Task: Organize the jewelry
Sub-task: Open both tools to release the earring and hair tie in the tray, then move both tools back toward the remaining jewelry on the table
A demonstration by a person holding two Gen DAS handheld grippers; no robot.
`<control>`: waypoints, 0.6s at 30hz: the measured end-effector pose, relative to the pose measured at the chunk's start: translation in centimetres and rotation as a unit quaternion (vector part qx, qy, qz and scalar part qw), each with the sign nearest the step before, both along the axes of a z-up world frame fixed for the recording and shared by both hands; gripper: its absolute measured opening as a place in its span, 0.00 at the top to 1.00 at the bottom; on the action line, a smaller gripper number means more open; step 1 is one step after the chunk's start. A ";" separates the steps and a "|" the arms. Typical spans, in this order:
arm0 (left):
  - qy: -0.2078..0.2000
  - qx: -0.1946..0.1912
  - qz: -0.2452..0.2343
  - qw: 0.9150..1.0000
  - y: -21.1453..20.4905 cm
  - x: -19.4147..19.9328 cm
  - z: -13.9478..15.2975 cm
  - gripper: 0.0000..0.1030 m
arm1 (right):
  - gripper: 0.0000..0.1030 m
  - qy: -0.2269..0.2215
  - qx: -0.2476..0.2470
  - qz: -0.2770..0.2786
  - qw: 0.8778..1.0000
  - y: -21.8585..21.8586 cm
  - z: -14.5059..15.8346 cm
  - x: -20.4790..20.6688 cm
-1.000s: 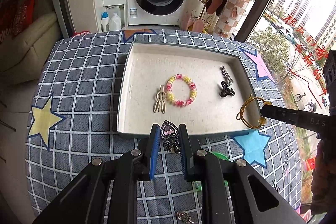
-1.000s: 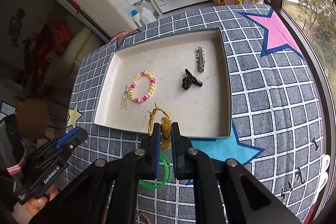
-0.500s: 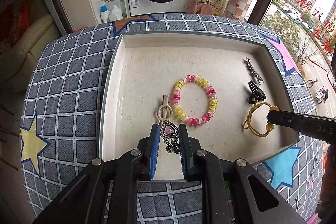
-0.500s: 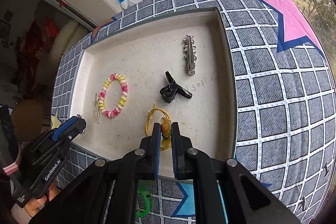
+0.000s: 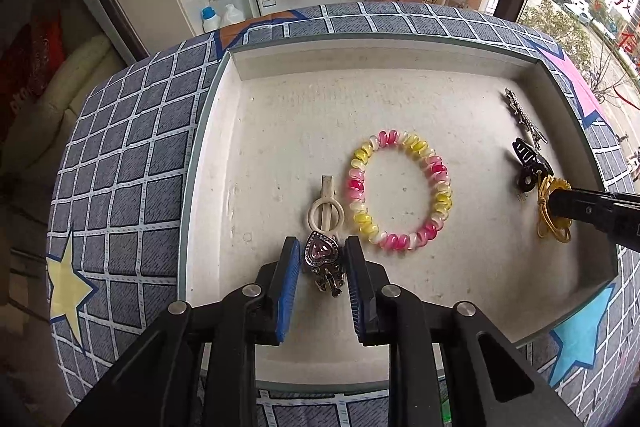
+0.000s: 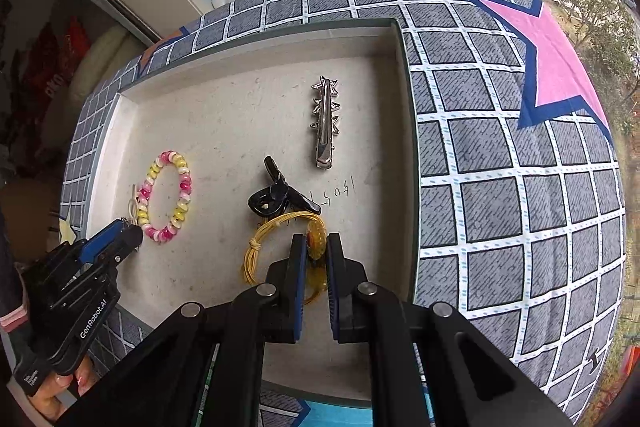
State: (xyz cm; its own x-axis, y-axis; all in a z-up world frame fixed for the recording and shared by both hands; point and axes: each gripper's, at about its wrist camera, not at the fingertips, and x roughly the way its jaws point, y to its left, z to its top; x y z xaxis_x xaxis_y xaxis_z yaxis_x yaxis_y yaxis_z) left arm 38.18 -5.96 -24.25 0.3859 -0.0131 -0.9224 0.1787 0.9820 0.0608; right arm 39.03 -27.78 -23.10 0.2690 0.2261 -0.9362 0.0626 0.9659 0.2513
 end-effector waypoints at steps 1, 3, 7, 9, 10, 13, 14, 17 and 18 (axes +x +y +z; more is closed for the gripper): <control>-0.002 0.004 0.002 1.000 0.0 0.0 0.1 0.44 | 0.86 0.001 0.000 0.002 1.000 0.0 0.0 0.0; -0.012 0.009 0.007 1.000 -0.1 -0.1 0.3 0.27 | 0.75 0.001 0.007 0.006 1.000 0.2 0.1 0.0; -0.010 0.007 0.005 1.000 -0.2 -0.1 0.7 0.27 | 0.56 0.001 0.012 0.006 1.000 0.3 0.2 0.0; -0.011 0.005 0.004 1.000 -0.2 -0.1 0.9 0.27 | 0.56 0.003 0.022 0.001 1.000 0.1 0.2 0.0; -0.014 0.004 0.004 1.000 -0.3 -0.1 1.0 0.27 | 0.56 0.004 0.028 -0.003 1.000 -0.1 0.2 -0.2; -0.020 -0.002 0.005 1.000 -0.3 -0.3 1.6 0.27 | 0.47 0.000 0.048 -0.012 0.999 -0.8 0.8 -0.8; -0.022 -0.003 0.005 1.000 -0.3 -0.4 1.8 0.20 | 0.44 -0.003 0.055 -0.013 0.998 -0.9 1.1 -0.9; -0.046 -0.001 0.011 0.999 -0.1 -1.0 2.9 0.00 | 0.38 -0.014 0.077 -0.018 0.997 -1.1 2.1 -1.2; -0.049 -0.002 0.009 0.999 -0.1 -1.1 3.3 0.00 | 0.37 -0.018 0.084 -0.019 0.996 -1.1 2.4 -1.4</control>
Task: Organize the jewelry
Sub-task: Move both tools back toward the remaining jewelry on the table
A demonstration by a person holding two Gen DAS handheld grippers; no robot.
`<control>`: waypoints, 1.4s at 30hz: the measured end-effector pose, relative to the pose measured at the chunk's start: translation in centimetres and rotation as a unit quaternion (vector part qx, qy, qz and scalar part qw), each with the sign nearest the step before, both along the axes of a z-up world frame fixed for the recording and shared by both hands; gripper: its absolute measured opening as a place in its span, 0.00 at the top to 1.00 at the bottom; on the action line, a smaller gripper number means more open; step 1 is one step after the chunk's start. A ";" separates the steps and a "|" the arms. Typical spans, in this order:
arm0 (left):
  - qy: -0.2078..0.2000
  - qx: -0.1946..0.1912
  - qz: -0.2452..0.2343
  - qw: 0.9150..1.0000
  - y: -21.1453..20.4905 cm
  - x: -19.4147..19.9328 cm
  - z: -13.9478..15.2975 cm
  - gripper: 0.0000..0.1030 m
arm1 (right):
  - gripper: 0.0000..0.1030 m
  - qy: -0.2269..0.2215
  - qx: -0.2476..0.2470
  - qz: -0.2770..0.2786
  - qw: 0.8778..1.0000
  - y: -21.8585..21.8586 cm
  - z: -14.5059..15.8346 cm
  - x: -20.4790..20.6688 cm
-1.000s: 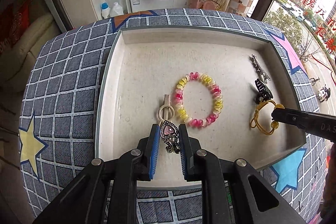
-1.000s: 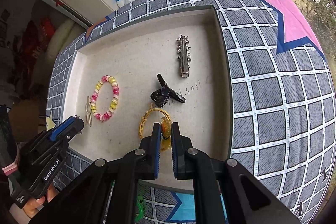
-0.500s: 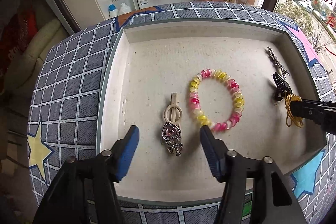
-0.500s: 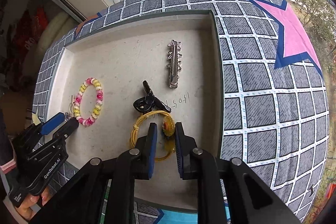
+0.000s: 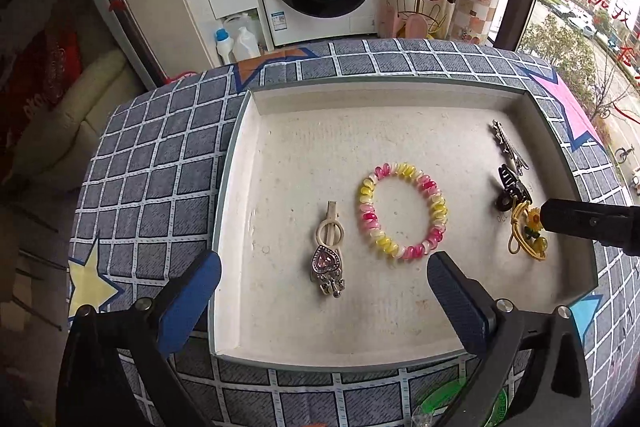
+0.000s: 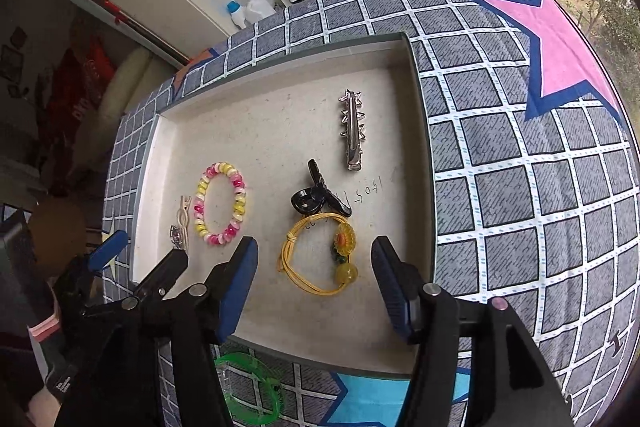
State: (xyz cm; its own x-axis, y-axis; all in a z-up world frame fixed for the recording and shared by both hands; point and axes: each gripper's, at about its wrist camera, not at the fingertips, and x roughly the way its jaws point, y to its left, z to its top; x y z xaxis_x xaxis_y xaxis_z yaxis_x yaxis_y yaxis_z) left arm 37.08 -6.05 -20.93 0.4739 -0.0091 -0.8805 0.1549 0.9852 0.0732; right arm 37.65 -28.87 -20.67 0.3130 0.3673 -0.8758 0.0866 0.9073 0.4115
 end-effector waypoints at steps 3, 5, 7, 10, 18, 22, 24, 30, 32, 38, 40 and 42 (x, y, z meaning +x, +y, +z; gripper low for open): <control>-0.003 -0.001 -0.004 1.000 0.1 -0.5 1.0 0.00 | 0.30 -0.011 0.013 -0.007 1.000 0.0 1.1 -0.5; -0.009 -0.001 -0.007 1.000 0.4 -1.1 1.6 0.00 | 0.24 -0.020 0.021 -0.011 1.000 0.0 1.9 -0.8; -0.011 -0.004 -0.008 1.000 0.8 -2.1 2.2 0.00 | 0.21 -0.029 0.029 -0.015 0.999 0.4 2.6 -0.9; -0.010 -0.008 -0.011 1.000 1.7 -3.5 2.6 0.00 | 0.18 -0.038 0.037 -0.016 0.998 0.8 3.7 -1.8; -0.007 -0.008 -0.011 1.000 5.0 -7.7 3.4 0.00 | 0.00 -0.066 0.028 -0.025 0.997 1.3 5.6 -6.0; 0.002 -0.013 -0.004 1.000 6.7 -10.5 3.1 0.00 | 0.00 -0.055 0.026 -0.020 0.998 2.0 5.8 -8.0; 0.017 -0.023 -0.012 1.000 7.2 -12.1 2.7 0.00 | 0.00 -0.046 0.029 -0.020 0.998 2.3 5.8 -9.1; 0.057 -0.033 -0.033 0.997 7.5 -17.3 1.2 0.00 | 0.00 -0.013 0.021 -0.020 0.999 3.1 4.8 -12.6; 0.074 -0.040 -0.031 0.996 7.6 -19.0 0.5 0.00 | 0.00 -0.001 0.019 -0.023 1.000 3.3 4.4 -13.8; 0.116 -0.054 -0.022 0.991 7.3 -23.5 -1.1 0.00 | 0.00 0.030 0.009 -0.032 0.999 3.8 3.0 -17.3; 0.130 -0.060 -0.019 0.990 7.2 -24.7 -1.6 0.00 | 0.00 0.039 0.005 -0.033 0.999 4.1 2.5 -18.4; 0.141 -0.061 -0.014 0.988 7.2 -25.6 -2.1 0.00 | 0.00 0.047 0.004 -0.033 0.998 4.3 2.0 -19.3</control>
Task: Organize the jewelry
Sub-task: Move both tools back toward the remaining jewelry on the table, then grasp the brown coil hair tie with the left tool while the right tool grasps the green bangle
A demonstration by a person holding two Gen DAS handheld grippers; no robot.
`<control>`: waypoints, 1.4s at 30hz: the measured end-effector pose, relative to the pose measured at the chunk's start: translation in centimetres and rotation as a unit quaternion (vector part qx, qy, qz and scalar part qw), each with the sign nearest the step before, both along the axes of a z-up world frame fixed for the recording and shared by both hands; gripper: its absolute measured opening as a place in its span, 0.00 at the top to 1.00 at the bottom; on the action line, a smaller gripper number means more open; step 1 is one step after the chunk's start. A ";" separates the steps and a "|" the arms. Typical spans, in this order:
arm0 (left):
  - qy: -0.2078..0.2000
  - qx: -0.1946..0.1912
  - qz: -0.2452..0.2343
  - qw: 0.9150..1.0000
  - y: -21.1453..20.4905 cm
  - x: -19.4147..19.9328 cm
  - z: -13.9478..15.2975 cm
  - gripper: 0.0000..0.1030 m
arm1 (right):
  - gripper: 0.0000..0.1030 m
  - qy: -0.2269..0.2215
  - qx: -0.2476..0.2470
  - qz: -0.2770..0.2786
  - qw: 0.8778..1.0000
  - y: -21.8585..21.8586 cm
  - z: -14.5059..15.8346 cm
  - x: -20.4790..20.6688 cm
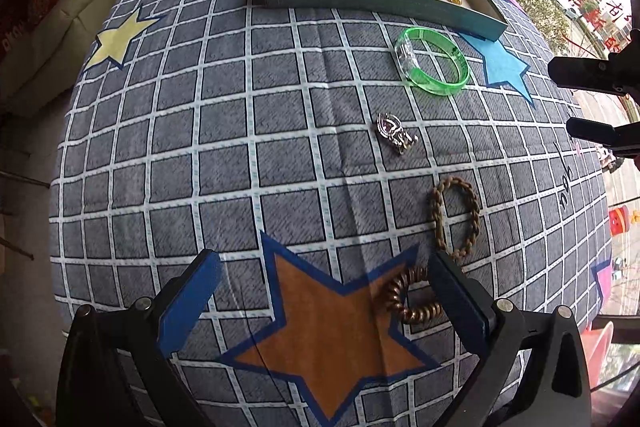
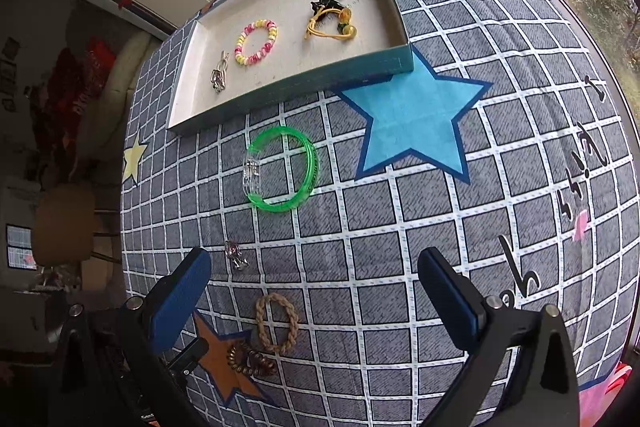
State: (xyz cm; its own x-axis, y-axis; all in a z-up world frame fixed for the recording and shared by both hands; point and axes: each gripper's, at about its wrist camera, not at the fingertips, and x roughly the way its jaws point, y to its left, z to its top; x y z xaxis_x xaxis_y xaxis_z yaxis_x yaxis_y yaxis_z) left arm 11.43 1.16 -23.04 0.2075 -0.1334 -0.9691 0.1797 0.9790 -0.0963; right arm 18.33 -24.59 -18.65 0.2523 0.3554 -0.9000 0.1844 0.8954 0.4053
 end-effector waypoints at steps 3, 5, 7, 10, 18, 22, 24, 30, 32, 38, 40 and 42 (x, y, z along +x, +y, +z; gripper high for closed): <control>0.021 -0.009 0.015 1.000 0.3 -1.0 -0.7 0.00 | 0.00 0.010 -0.003 0.001 1.000 0.3 -0.6 -1.3; 0.036 -0.021 0.027 0.999 0.7 -1.5 -1.0 0.00 | 0.00 0.014 -0.004 0.001 1.000 0.5 -0.8 -1.9; 0.048 -0.027 0.040 0.998 0.9 -1.7 -1.4 0.00 | 0.00 0.016 -0.006 0.002 1.000 0.7 -1.0 -2.3; 0.062 -0.036 0.057 0.996 1.1 -2.0 -2.0 0.00 | 0.00 0.015 -0.009 0.004 1.000 1.1 -1.0 -2.6; 0.079 -0.029 0.068 0.994 0.8 -2.6 -3.2 0.01 | 0.00 0.014 -0.016 0.008 1.000 1.8 -1.1 -2.9; 0.066 -0.008 0.050 0.997 -0.2 -3.2 -3.0 0.10 | 0.00 0.016 -0.029 0.013 0.999 2.2 -1.3 -2.6; 0.063 -0.003 0.044 0.997 -0.4 -3.3 -2.8 0.15 | 0.00 0.019 -0.038 0.015 0.999 2.4 -1.6 -2.3; 0.046 0.030 0.020 0.998 -1.8 -3.0 -2.5 0.34 | 0.00 0.027 -0.063 0.022 0.997 2.5 -2.6 -1.0; 0.042 0.038 0.011 0.998 -2.8 -2.5 -2.3 0.40 | 0.00 0.027 -0.072 0.024 0.997 2.5 -2.8 -0.3; 0.031 0.044 -0.010 0.999 -4.3 -2.5 -1.8 0.64 | 0.00 0.022 -0.093 0.031 0.995 2.8 -3.5 2.0; 0.029 0.041 -0.015 0.999 -4.3 -2.5 -1.8 0.73 | 0.00 0.017 -0.098 0.031 0.995 3.0 -3.5 2.8; 0.029 0.031 -0.013 0.999 -4.2 -2.6 -1.6 0.73 | 0.00 0.014 -0.102 0.029 0.994 3.1 -3.6 3.7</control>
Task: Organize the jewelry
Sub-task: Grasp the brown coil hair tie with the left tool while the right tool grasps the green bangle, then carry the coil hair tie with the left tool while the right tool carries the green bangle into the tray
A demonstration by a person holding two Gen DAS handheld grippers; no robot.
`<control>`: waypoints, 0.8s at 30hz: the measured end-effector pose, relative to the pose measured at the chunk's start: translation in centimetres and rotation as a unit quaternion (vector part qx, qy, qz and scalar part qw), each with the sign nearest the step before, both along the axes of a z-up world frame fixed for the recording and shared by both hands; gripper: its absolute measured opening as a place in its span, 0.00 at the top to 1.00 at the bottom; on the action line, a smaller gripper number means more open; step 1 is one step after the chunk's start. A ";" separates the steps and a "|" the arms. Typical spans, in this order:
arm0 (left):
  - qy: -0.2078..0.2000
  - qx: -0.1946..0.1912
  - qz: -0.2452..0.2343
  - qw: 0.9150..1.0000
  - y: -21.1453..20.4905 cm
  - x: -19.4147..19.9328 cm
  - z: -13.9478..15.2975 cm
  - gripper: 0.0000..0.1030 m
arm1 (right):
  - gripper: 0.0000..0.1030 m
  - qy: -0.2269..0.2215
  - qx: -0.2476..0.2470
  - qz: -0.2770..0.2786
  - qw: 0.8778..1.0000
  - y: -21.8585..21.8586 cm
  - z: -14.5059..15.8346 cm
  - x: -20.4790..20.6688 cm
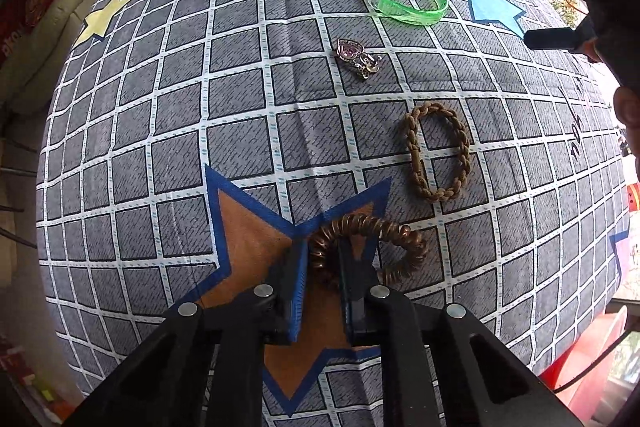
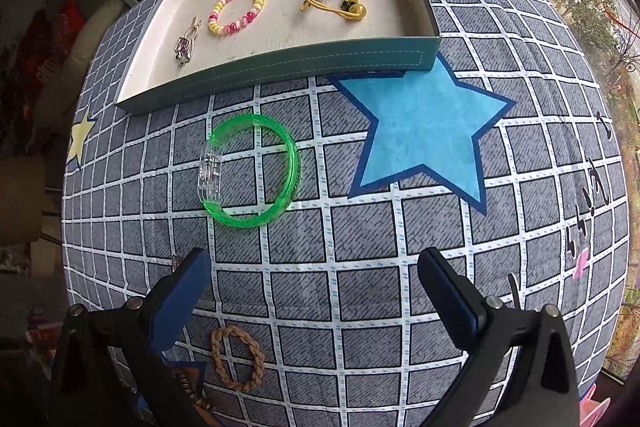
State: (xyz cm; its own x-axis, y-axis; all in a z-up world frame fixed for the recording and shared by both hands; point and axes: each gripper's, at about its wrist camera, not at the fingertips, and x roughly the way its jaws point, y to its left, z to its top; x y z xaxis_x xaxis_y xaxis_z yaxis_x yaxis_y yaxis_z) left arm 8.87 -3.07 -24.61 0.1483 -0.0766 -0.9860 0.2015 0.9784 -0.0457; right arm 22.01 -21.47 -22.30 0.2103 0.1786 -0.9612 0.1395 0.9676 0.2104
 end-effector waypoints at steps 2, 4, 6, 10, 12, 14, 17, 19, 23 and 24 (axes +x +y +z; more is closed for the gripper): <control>0.001 -0.015 0.005 1.000 0.6 0.0 0.2 0.74 | 0.06 -0.002 -0.003 -0.003 1.000 0.2 -0.2 0.9; 0.006 -0.033 0.013 0.999 1.4 -0.1 0.7 0.76 | 0.14 0.000 -0.012 -0.004 1.000 0.6 -0.5 1.7; 0.010 -0.049 0.023 0.999 2.0 0.0 0.7 0.76 | 0.23 0.004 -0.018 -0.002 1.000 0.9 -1.0 2.5; 0.006 -0.056 0.023 0.998 1.9 0.0 1.1 0.76 | 0.36 0.006 -0.046 0.008 0.999 1.8 -1.7 3.4; 0.005 -0.059 0.022 0.998 1.8 0.1 1.3 0.76 | 0.43 0.004 -0.064 0.018 0.998 2.4 -1.7 3.6; 0.004 -0.062 0.022 0.998 1.8 0.4 1.5 0.76 | 0.65 -0.001 -0.084 0.029 0.996 3.0 -1.7 3.9; 0.001 -0.069 0.025 0.997 2.6 1.5 2.4 0.76 | 0.92 -0.005 -0.089 0.037 0.995 3.3 -1.8 4.1; -0.002 -0.074 0.028 0.997 2.9 1.9 2.9 0.76 | 0.93 -0.007 -0.079 0.036 0.996 3.1 -1.8 4.1; -0.012 -0.083 0.036 0.996 3.6 3.1 3.9 0.76 | 0.93 -0.018 -0.055 0.037 0.998 1.9 -1.2 2.8; -0.015 -0.086 0.038 0.995 3.9 3.5 4.2 0.76 | 0.93 -0.020 -0.049 0.037 0.998 1.4 -0.9 2.2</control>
